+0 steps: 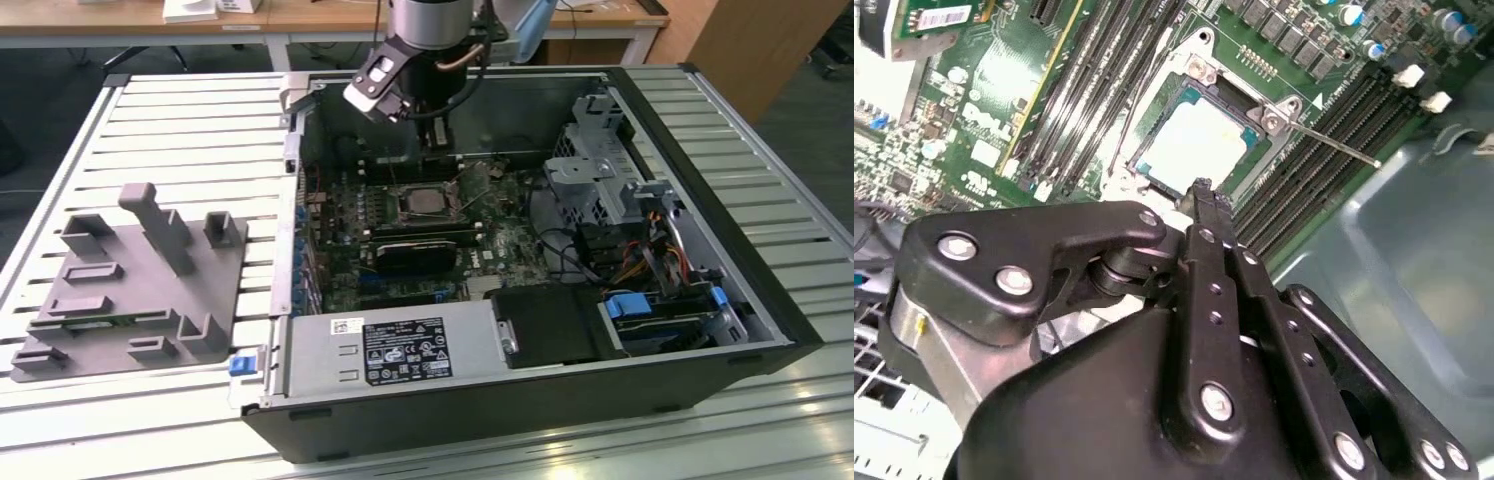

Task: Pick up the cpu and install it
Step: 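Close the cpu cover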

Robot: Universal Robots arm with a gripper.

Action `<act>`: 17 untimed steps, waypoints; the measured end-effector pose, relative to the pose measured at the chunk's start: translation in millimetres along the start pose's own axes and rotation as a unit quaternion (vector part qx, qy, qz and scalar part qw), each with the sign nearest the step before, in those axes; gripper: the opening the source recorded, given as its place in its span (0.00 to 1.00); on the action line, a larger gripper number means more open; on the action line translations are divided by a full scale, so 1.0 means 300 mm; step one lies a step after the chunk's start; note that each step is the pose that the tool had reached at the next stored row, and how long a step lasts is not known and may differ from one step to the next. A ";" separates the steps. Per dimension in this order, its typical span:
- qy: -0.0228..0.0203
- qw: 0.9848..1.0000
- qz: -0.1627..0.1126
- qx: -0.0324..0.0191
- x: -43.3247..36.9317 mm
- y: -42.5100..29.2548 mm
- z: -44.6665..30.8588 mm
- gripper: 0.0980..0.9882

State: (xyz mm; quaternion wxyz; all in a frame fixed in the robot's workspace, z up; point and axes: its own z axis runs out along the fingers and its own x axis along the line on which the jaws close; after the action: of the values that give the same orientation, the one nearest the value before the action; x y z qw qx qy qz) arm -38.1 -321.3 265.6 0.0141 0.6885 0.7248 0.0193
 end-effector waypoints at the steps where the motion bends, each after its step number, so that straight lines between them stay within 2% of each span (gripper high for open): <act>1: 0.000 1.000 0.000 0.000 0.000 0.000 -0.010 0.01; 8: 0.000 1.000 0.000 0.002 0.000 0.003 -0.069 0.01; 12: 0.000 1.000 0.000 0.002 -0.004 0.003 -0.069 0.01; 17: 0.000 1.000 0.000 0.002 -0.023 0.003 -0.069 0.01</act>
State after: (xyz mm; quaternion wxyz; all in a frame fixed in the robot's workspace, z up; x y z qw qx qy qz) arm -37.7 -328.2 286.2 0.0127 0.6889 0.7245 0.0177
